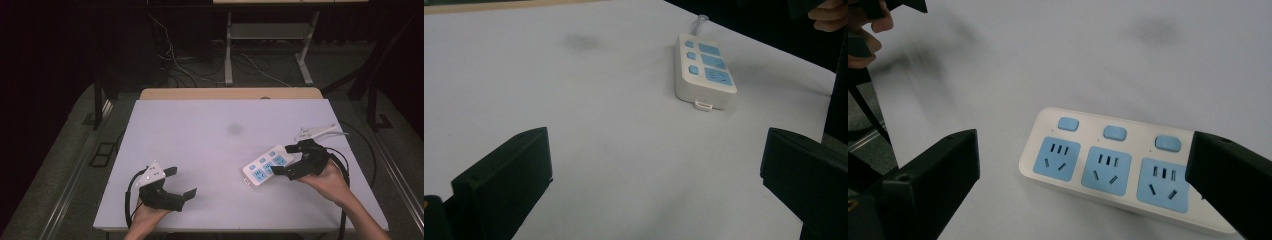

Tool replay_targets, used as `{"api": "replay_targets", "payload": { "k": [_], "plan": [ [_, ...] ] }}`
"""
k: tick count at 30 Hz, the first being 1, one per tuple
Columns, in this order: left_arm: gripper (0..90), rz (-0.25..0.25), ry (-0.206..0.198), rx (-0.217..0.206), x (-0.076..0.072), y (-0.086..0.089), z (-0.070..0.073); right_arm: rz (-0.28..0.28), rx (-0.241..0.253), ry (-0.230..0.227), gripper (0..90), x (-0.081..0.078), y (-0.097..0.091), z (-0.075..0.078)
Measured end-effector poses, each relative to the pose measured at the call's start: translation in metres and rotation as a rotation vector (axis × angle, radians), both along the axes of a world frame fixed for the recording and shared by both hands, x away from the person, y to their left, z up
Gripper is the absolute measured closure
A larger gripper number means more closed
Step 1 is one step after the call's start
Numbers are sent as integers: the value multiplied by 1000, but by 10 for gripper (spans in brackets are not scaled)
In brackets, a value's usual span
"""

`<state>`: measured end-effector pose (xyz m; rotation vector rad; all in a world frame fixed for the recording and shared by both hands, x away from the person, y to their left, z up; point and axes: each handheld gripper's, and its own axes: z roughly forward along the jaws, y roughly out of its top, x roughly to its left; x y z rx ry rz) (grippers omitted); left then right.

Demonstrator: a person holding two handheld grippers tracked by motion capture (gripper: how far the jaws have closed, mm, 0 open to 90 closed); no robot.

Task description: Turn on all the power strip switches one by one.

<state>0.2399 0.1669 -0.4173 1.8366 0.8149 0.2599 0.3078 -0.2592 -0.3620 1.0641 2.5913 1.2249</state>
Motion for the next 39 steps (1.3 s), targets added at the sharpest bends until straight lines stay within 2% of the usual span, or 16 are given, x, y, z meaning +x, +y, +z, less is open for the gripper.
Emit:
{"api": "replay_targets", "payload": {
  "k": [2, 6, 9, 13, 14, 17, 22, 27, 30, 31, 32, 33, 34, 35, 36, 39],
  "plan": [
    [0, 1, 0, 0, 0, 0, 0, 21, -5, 1, 65, 3, 4, 1],
    [0, 2, -1, -1, 0, 1, 0, 33, -11, 7, 75, 8, 10, 3],
    [0, 2, -1, -1, 0, 1, 0, 50, -8, 2, 142, 9, 12, 4],
    [0, 1, -1, 0, 0, 1, 0, 66, -12, 8, 176, 12, 18, 4],
    [0, 2, -1, 0, 0, 1, 0, 78, -11, 10, 223, 13, 19, 4],
    [0, 1, -1, -1, 0, 1, 0, 87, -9, 6, 278, 14, 23, 5],
    [0, 1, -2, -1, 0, 1, 0, 99, -3, 27, 371, 18, 27, 4],
    [0, 1, -3, -1, 1, 1, 0, 84, 6, 37, 417, 21, 30, 2],
    [0, 2, -4, -1, 0, 1, 0, 73, 8, 44, 509, 23, 32, 1],
    [0, 3, -4, 0, 0, 1, 0, 73, 8, 44, 509, 23, 32, 1],
    [0, 3, -4, -1, 0, 1, 0, 56, 0, 49, 565, 24, 34, -1],
    [0, 4, -5, -1, 0, 1, 0, 56, 0, 49, 565, 24, 34, -1],
    [0, 4, -5, -3, 0, 2, 0, 49, 0, 67, 626, 25, 35, -2],
    [0, 4, -5, -3, 0, 2, 0, 49, 0, 67, 626, 25, 35, -2],
    [0, 4, -5, -2, 1, 2, 0, 51, 8, 84, 671, 26, 36, -4],
    [0, 5, -5, -3, 1, 2, 0, 57, 9, 93, 736, 27, 38, -6]
  ]
}}
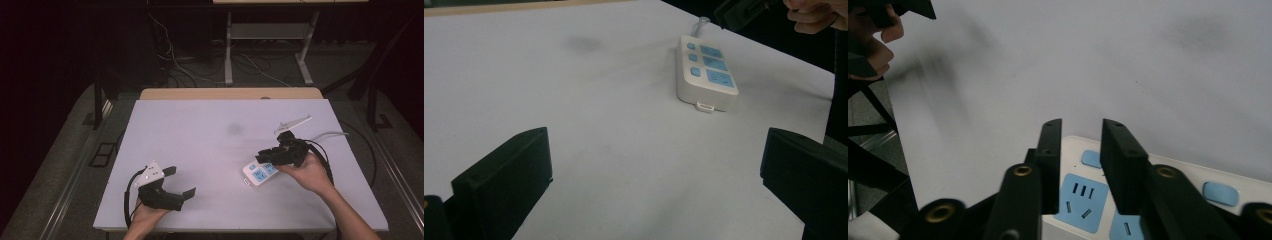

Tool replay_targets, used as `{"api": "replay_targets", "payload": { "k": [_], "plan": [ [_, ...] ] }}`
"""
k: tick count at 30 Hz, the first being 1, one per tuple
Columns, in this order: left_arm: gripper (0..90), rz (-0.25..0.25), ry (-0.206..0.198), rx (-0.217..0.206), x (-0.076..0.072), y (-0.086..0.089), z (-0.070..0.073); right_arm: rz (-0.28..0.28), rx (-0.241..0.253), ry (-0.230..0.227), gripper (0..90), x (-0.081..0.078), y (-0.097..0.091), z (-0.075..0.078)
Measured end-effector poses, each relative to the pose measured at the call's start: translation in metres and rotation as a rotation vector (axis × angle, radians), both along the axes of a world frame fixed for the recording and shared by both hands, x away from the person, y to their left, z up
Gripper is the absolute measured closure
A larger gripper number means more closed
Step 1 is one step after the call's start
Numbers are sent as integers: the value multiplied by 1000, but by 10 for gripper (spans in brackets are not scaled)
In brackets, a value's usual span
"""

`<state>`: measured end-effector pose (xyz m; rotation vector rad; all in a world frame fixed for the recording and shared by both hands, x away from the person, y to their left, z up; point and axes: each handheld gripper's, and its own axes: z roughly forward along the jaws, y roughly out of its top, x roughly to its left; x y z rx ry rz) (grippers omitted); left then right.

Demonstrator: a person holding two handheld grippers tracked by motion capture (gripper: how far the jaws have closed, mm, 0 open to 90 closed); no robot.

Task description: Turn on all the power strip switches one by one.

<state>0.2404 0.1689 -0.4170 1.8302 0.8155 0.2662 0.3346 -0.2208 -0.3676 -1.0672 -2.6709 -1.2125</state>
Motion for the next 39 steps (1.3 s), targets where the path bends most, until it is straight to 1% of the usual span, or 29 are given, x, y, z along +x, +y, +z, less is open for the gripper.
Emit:
{"api": "replay_targets", "payload": {
  "k": [1, 2, 3, 6, 7, 8, 9, 16, 18, 23, 27, 29, 33, 34, 37, 39],
  "plan": [
    [0, 1, 0, -1, 0, 0, 0, 6, -3, 6, 790, 0, 2, -2],
    [0, 2, 0, -2, 0, 0, 0, 12, -6, 9, 813, 0, 4, -3],
    [0, 2, 0, -2, 0, 0, 0, 12, -6, 9, 813, 0, 4, -3],
    [0, 3, -1, -1, 0, 1, 0, 14, -15, 6, 881, 0, 7, -5],
    [0, 3, -1, -1, 0, 1, 0, 10, -28, 7, 900, 0, 10, -8],
    [0, 3, -1, -1, 0, 1, 0, 10, -28, 7, 900, 0, 10, -8],
    [0, 2, -1, -2, 0, 1, 0, 9, -42, 12, 900, 0, 13, -11],
    [0, 1, -1, -1, 0, 0, 0, -6, -48, 15, 900, 2, 16, -20],
    [0, 1, -1, 0, 0, 0, 0, -14, -52, 26, 900, 3, 18, -23],
    [0, 0, -1, -1, 0, 1, 0, -16, -33, 27, 900, 5, 21, -29],
    [0, 1, -1, -1, 0, 1, 0, -31, -48, 26, 900, 6, 22, -34],
    [0, 1, -1, 0, 0, 0, 0, -34, -54, 36, 900, 7, 22, -38],
    [0, 0, -1, 0, 0, 0, 0, -37, -63, 38, 900, 8, 22, -43],
    [0, -1, -1, 1, 0, 0, 0, -46, -69, 42, 900, 8, 22, -44],
    [0, -1, -2, 2, 0, 0, 0, -39, -66, 42, 900, 9, 22, -47],
    [0, -1, -1, 3, 0, 0, 0, -22, -64, 36, 900, 9, 23, -48]
  ]
}}
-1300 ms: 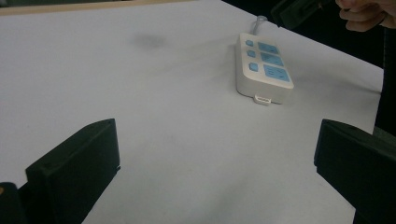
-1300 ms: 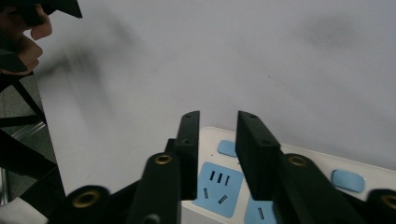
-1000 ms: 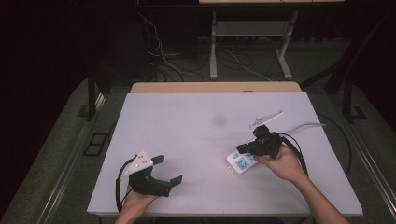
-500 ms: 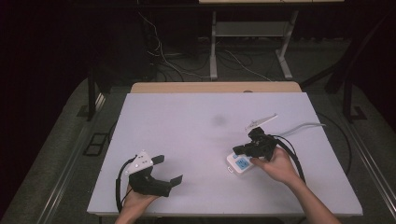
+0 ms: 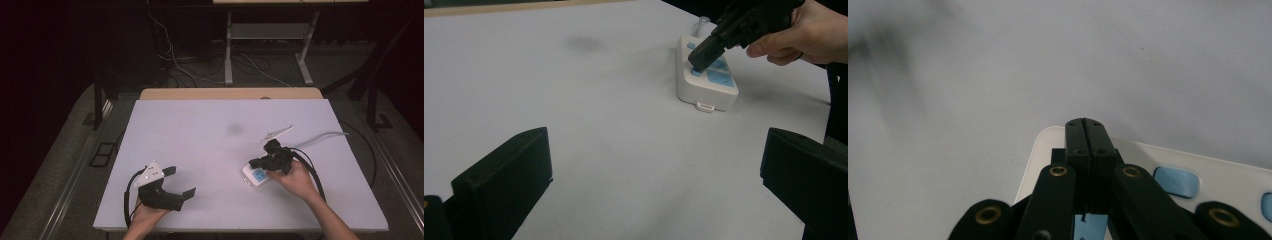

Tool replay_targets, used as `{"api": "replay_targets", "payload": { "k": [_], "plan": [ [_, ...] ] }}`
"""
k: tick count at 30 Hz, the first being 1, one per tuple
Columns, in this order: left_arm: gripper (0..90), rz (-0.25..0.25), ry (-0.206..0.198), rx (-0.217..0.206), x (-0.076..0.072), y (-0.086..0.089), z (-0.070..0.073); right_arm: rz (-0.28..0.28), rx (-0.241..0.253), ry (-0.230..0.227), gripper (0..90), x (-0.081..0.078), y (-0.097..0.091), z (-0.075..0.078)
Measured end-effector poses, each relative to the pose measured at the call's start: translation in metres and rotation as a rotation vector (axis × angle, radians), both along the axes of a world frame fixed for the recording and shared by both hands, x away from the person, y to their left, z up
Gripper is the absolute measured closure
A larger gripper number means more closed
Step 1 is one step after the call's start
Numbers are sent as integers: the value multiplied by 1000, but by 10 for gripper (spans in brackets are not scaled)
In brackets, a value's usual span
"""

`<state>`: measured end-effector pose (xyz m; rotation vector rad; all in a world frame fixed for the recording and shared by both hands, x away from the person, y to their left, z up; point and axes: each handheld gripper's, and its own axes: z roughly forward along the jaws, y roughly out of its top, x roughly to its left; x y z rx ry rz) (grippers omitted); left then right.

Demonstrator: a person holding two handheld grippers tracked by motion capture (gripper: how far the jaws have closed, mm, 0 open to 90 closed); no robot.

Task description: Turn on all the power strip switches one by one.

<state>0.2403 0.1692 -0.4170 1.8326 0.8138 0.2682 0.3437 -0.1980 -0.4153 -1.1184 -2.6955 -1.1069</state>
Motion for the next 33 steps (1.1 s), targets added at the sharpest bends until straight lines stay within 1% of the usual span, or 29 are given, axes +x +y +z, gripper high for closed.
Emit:
{"api": "replay_targets", "payload": {
  "k": [6, 8, 10, 13, 15, 18, 24, 26, 27, 29, 31, 32, 33],
  "plan": [
    [0, -3, 0, 2, 0, -1, 0, 8, -13, -5, 900, 0, 1, -1],
    [0, -4, 2, 4, -1, -1, 0, 18, -18, -8, 900, 1, 1, -1],
    [0, -5, 2, 5, 0, -2, 0, 28, -24, -21, 900, 0, 2, -2],
    [0, -10, 1, 9, 0, -2, -1, 28, -29, -37, 900, 0, 3, -3],
    [0, -11, 1, 11, 0, -3, -1, 28, -28, -33, 900, 0, 3, -3],
    [0, -11, 1, 12, -1, -2, 0, 30, -32, -41, 900, -1, 3, -3],
    [0, -3, 4, 6, 0, -1, -1, 33, -41, -24, 900, 0, 0, -1],
    [0, -4, 4, 7, 0, -1, -1, 32, -33, -15, 900, 1, -2, -1],
    [0, -4, 4, 8, 0, -1, -1, 29, -22, -11, 900, 2, -3, -1],
    [0, -2, 6, 7, 1, 0, -1, 35, -18, -4, 900, 2, -4, -1],
    [0, -1, 4, 6, 1, 0, -1, 35, -8, -7, 900, 1, -4, 1],
    [0, -1, 3, 7, 1, 0, -1, 36, 7, -15, 900, 1, -5, 5],
    [0, -1, 3, 6, 1, 1, -1, 36, 7, -15, 900, 1, -5, 5]
  ]
}}
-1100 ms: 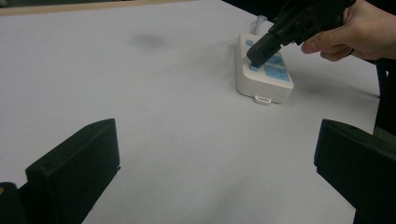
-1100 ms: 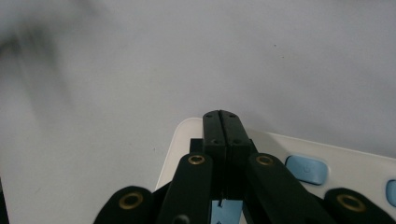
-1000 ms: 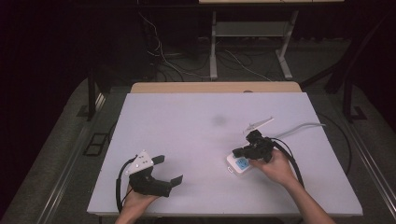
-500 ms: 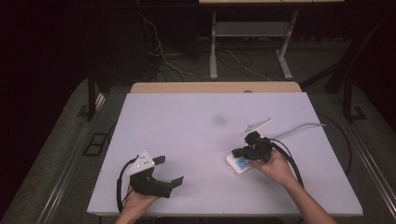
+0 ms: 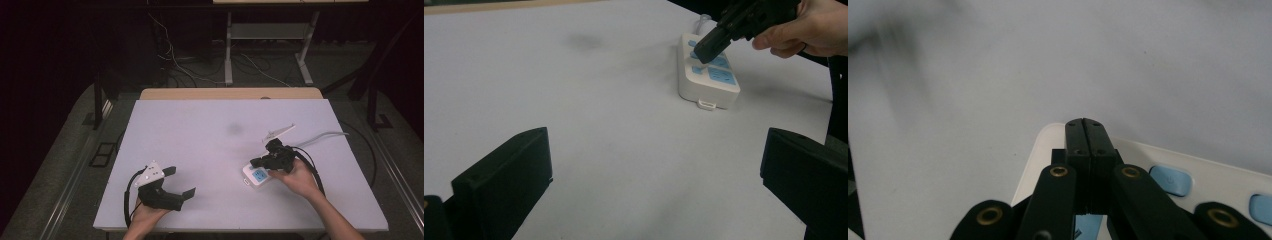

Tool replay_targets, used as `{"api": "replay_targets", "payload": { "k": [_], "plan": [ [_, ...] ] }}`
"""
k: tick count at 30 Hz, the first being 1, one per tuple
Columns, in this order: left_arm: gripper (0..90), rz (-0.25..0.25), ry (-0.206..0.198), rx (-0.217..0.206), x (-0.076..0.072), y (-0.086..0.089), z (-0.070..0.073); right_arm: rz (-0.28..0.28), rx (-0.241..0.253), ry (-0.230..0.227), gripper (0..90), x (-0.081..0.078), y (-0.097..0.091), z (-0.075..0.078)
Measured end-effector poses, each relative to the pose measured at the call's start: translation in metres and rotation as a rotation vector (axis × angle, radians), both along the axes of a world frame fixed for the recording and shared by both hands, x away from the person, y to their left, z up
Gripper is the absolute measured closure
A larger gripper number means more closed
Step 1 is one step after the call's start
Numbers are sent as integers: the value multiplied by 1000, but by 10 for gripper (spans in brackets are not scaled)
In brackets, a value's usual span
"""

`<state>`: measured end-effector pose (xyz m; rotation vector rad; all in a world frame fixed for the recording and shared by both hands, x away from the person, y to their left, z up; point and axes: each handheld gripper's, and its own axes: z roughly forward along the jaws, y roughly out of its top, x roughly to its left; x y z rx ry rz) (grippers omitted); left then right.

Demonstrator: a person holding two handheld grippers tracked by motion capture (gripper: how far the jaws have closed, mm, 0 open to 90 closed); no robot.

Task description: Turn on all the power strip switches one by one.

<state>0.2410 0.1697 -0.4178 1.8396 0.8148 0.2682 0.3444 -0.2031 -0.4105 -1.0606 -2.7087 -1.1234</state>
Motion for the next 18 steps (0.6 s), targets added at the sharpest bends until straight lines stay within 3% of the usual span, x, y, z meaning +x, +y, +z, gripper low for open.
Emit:
{"api": "replay_targets", "payload": {
  "k": [18],
  "plan": [
    [0, -1, 5, 0, 0, -1, 0, -18, 1, -38, 900, 3, -18, 28]
  ]
}}
